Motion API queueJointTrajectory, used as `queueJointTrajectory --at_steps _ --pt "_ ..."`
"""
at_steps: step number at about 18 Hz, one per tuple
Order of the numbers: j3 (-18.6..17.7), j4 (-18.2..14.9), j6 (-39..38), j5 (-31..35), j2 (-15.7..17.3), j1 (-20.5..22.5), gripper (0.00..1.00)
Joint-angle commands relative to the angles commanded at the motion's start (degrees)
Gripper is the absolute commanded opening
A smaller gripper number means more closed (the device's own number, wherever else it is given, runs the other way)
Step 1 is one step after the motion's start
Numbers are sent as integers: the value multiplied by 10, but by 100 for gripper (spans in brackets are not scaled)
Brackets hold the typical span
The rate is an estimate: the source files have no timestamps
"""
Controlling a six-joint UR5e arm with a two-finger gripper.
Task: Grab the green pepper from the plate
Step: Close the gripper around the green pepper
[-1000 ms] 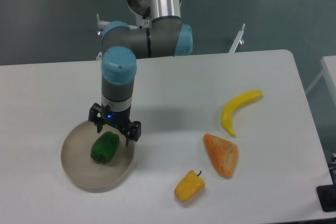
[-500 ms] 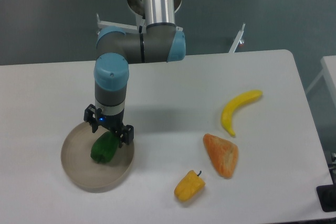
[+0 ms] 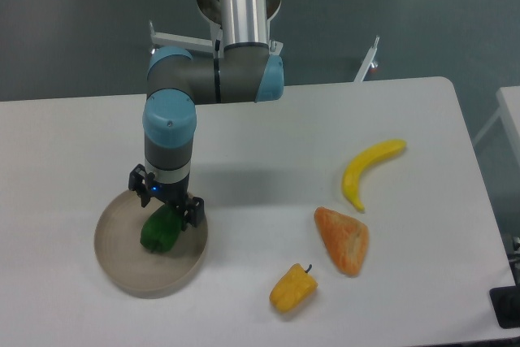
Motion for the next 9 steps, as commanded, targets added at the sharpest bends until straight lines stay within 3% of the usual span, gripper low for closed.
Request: queueJointTrajectory --at_steps 6,8,9 --pt "2 4 1 1 -2 0 99" --pt "4 7 1 2 -5 0 64" --pt "5 7 2 2 -5 0 51"
